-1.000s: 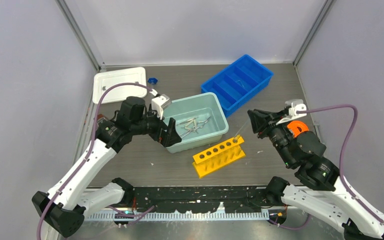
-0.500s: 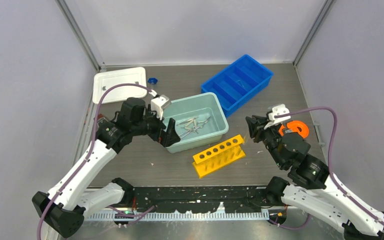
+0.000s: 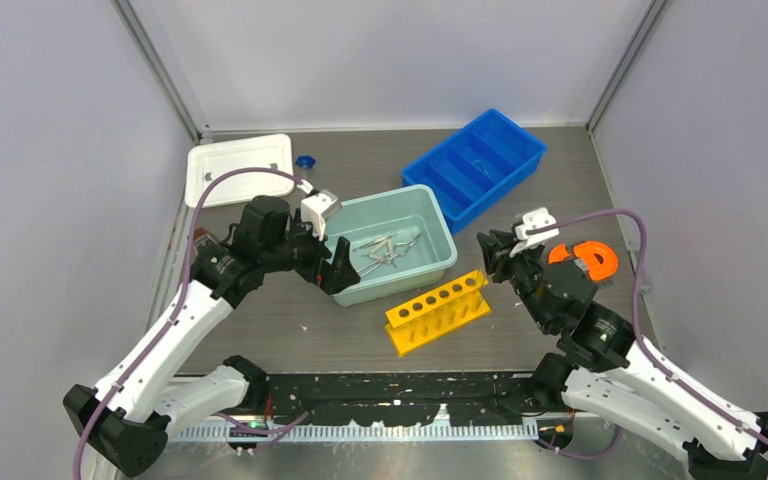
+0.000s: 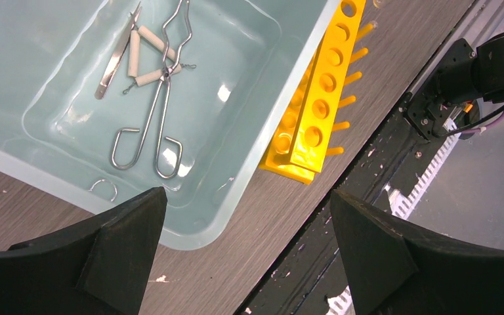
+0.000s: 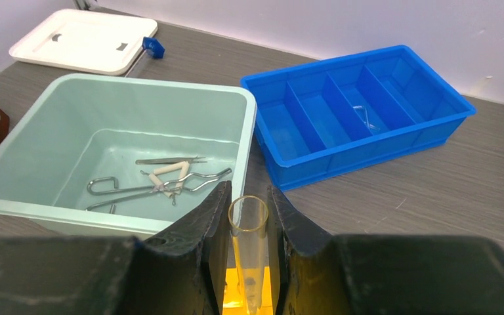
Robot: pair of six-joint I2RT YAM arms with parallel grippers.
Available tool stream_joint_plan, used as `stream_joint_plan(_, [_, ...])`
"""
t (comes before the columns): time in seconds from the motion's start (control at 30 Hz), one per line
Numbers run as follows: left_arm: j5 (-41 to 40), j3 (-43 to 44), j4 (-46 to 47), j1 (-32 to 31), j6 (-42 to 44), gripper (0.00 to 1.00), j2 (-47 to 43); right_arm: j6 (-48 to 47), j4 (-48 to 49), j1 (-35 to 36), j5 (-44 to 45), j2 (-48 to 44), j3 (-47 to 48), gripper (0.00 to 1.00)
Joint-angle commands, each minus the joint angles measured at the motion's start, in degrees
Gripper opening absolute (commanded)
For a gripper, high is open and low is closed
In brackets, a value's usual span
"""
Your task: Organize the chemistry lab equipment
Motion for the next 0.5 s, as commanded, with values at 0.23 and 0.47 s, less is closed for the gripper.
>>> stream_joint_plan(0.23, [-0.41,-0.57,2.75,-0.18,0.59,1.00,-1.41,-3.10,14.62,0.03,2.29,0.36,-5.90,0.24])
stream_joint_plan(0.47, [-0.47,-0.52,2.83,-0.18,0.59,1.00,-1.09,-2.56,18.01,0.00,3.21,-0.90,-8.66,0.24])
